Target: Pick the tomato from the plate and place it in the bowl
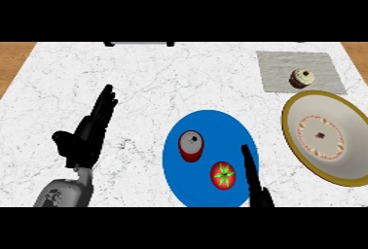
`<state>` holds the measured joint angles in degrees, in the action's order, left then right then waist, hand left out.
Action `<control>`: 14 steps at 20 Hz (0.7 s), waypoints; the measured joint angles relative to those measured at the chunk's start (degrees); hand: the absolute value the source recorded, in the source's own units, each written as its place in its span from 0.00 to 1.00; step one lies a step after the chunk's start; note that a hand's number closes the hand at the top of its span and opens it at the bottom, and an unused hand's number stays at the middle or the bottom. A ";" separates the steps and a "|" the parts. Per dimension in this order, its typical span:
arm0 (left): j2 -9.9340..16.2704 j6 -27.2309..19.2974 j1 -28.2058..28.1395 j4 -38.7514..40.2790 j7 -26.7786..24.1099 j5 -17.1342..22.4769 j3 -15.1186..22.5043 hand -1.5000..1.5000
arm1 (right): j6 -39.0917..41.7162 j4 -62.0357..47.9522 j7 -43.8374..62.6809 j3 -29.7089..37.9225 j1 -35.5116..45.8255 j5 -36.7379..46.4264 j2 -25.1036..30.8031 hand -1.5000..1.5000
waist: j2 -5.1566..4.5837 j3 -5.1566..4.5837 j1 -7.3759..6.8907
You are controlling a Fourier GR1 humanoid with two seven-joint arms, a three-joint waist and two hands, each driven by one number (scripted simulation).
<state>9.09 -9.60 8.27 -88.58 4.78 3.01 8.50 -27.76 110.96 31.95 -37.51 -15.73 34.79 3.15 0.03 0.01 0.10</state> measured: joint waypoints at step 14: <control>-2.03 2.05 -0.04 0.68 -0.69 -1.98 -2.10 0.50 | -0.51 -11.41 0.44 3.72 3.81 3.18 0.11 0.00 | -0.02 -0.01 -0.03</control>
<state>7.06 -7.55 8.23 -87.90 4.09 1.02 6.39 -28.27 99.54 32.39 -33.79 -11.91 37.97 3.26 0.01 0.00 0.07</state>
